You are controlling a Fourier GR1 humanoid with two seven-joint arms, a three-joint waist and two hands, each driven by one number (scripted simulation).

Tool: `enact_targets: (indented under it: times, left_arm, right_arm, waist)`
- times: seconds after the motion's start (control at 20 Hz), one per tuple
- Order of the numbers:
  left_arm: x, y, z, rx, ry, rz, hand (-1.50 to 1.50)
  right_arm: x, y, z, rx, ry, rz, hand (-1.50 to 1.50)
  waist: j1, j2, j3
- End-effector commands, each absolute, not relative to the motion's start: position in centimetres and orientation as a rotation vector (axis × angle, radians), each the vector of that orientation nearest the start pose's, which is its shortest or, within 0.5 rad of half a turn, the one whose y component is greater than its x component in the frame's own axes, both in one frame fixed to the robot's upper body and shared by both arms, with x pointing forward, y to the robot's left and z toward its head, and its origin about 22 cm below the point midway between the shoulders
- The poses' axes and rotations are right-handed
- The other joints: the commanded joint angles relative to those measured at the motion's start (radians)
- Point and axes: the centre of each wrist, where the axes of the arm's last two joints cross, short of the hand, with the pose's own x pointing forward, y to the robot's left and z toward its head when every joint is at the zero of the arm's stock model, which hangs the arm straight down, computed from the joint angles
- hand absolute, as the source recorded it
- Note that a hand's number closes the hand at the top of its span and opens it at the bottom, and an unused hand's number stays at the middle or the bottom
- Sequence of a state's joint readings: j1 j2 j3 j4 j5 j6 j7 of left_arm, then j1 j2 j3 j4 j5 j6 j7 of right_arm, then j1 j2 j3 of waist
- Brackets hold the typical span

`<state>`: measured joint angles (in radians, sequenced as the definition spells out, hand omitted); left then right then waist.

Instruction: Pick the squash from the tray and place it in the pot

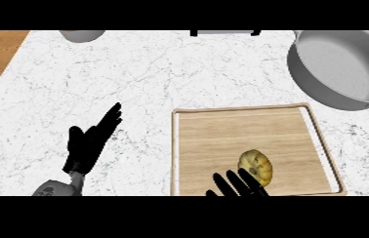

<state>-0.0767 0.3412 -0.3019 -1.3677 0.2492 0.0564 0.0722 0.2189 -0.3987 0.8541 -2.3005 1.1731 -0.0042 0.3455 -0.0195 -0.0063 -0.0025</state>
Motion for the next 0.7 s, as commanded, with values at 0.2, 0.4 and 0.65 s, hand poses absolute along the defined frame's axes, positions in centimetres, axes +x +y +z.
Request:
enact_targets:
  times: [0.2, 0.4, 0.65]
  left_arm:
    - [25.0, 24.9, -2.2, -0.075, -1.282, -0.284, 0.0]
    - [23.9, 24.8, -2.4, -0.063, -1.287, -0.294, 0.0]
    - [24.0, 23.2, -2.8, -0.057, -1.279, -0.277, 0.0]
  right_arm:
    - [12.6, -11.9, 9.9, -0.721, -1.392, 1.287, -1.5]
    - [14.4, -13.3, 9.1, -0.754, -1.239, 1.374, -1.5]
    - [16.8, -14.5, 8.3, -0.788, -1.262, 1.381, -1.5]
  waist:
    - [0.034, 0.009, 0.001]
    - [0.031, 0.007, 0.002]
    - [0.023, 0.006, 0.003]
